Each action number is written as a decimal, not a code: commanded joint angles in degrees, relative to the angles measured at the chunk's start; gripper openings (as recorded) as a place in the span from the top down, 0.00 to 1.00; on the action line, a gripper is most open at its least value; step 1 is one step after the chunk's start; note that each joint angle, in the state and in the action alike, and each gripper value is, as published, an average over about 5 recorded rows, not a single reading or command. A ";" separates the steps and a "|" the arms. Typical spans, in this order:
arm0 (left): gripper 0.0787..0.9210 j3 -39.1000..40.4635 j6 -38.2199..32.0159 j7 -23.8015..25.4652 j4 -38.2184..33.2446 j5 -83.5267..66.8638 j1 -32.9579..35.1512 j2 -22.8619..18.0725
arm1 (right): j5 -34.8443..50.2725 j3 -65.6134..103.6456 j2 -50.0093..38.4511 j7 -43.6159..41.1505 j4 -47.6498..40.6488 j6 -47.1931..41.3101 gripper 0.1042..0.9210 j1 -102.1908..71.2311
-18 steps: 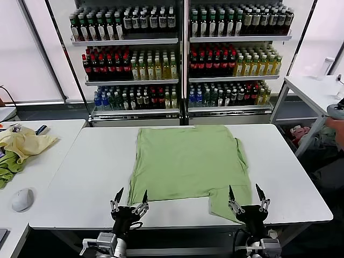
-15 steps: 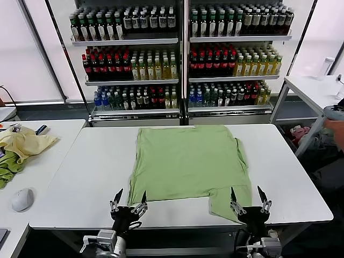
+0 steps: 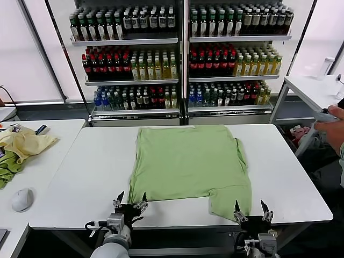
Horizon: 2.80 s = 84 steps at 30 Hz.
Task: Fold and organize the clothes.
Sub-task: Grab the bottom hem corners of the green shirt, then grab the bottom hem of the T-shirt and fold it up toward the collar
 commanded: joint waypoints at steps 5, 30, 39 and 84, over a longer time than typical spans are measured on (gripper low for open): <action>0.15 0.53 3.58 -2.60 3.10 -4.53 -1.43 -0.37 | 5.42 -0.17 0.74 1.06 -3.20 -3.31 0.37 0.48; 0.95 -0.20 0.59 -1.72 -4.11 -7.22 2.02 0.49 | 11.10 3.18 -2.99 -3.80 1.38 1.87 0.97 -1.31; 0.97 -1.22 -0.76 -0.18 -9.16 -7.29 1.42 3.86 | 13.61 7.71 -7.77 -4.51 5.93 5.95 0.97 1.70; 0.97 10.26 -0.92 -0.79 24.07 2.92 -26.63 4.50 | 13.56 -12.39 -17.09 -2.78 -27.44 2.78 0.97 40.74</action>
